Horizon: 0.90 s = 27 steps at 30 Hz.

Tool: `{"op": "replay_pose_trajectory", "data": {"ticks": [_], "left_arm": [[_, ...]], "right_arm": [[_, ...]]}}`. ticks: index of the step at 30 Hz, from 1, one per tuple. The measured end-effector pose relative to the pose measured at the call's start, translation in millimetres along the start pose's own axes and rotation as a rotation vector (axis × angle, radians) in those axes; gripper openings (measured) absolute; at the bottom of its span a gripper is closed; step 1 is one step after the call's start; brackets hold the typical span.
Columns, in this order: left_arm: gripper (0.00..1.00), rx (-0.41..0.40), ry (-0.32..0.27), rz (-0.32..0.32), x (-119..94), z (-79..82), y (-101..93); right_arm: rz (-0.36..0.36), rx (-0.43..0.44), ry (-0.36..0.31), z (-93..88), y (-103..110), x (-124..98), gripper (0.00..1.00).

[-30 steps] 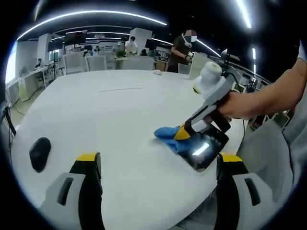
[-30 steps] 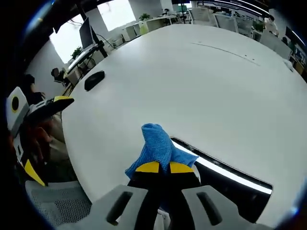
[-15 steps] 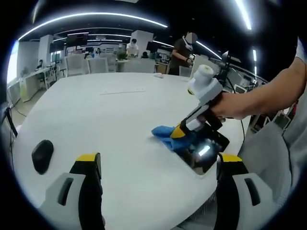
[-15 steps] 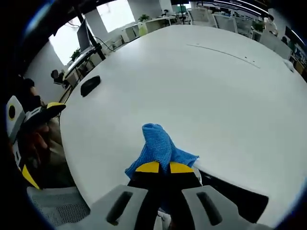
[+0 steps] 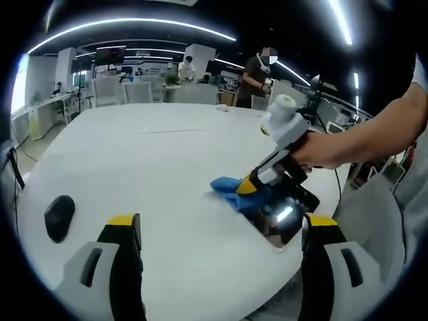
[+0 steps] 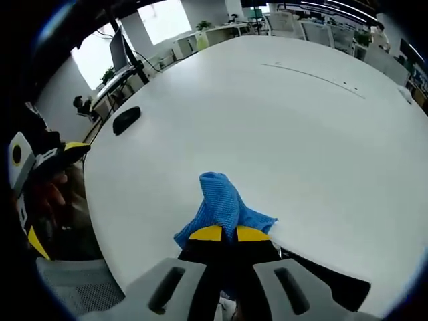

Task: Wipe the mirror surface with the cleaning cloth until all visible marks leave the cleaned area.

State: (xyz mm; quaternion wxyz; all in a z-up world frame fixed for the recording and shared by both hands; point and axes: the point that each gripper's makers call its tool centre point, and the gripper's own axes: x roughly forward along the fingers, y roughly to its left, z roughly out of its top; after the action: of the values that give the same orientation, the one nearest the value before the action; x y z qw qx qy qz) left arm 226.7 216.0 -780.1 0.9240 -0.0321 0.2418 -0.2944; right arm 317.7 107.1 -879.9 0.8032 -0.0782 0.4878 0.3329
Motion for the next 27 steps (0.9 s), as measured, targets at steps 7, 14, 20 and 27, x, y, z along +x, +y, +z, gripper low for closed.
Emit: {"op": "replay_pose_trajectory", "data": {"ticks": [7, 14, 20, 27], "left_arm": [[0.99, 0.002, 0.002, 0.001, 1, -1.0, 4.0], [0.99, 0.007, 0.003, -0.004, 5, -1.4, 5.4], [0.99, 0.013, 0.004, -0.006, 7, 0.1, 4.6], [0.99, 0.019, 0.006, -0.009, 8, 2.8, 0.7]], "right_arm": [[-0.004, 0.01, 0.003, -2.8, -7, -3, 0.0], [-0.013, 0.013, 0.002, -7.4, -14, -8, 0.0], [-0.02, 0.019, -0.001, -11.0, -22, -12, 0.0], [-0.028, 0.024, 0.004, -15.4, -29, -16, 0.0]]}}
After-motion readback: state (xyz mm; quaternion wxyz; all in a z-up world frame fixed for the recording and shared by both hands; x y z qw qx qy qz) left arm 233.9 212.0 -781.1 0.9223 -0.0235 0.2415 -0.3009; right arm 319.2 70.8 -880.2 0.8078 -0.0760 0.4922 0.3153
